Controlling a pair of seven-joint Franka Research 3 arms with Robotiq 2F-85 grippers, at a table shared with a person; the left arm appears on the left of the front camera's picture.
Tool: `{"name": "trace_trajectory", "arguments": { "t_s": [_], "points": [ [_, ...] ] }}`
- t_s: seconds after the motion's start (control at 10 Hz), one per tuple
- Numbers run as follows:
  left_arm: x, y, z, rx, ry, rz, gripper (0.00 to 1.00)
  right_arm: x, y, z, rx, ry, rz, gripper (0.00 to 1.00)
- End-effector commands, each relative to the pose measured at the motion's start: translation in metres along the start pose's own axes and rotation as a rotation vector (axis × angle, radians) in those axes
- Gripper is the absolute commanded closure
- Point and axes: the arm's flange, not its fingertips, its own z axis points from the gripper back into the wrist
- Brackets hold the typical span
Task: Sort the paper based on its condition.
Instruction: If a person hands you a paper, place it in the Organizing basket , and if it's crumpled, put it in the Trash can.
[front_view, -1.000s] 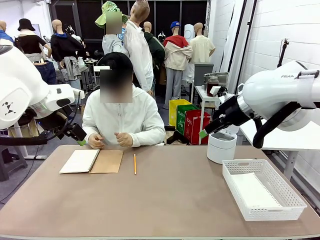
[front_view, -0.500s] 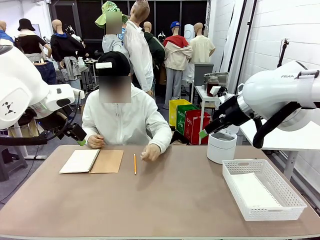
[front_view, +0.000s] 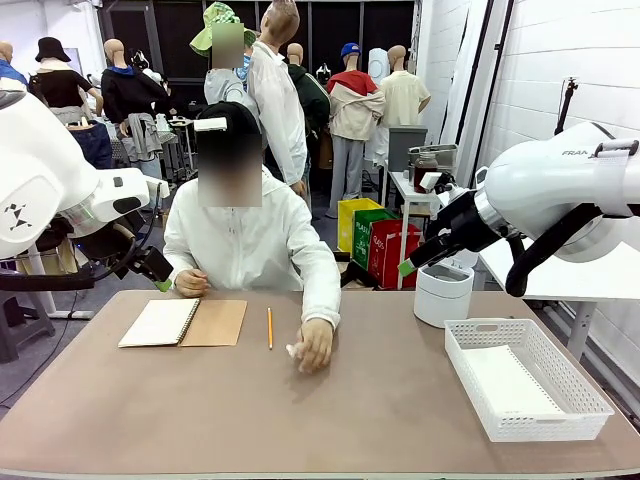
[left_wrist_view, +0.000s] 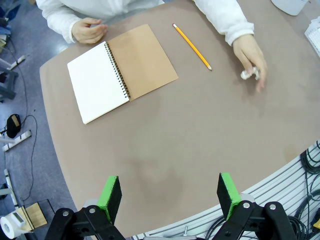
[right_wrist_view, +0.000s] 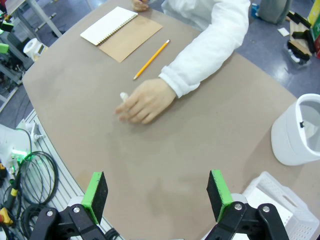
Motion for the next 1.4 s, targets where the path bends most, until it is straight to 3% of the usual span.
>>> {"name": "trace_trajectory", "arguments": {
  "t_s": [0.0,0.6,1.3],
  "points": [
    [0.000,0.000,0.000,-0.002,-0.001,0.000,0.00,0.001,0.000,0.000,0.007,-0.003,-0.005,0.00],
    [0.000,0.000,0.000,-0.002,-0.001,0.000,0.00,0.000,0.000,0.000,0.000,0.000,0.000,0.00],
    [0.000,0.000,0.000,-0.002,-0.001,0.000,0.00,0.038,0.058,-0.079,0.046,0.210,0.272,0.00]
  ]
}}
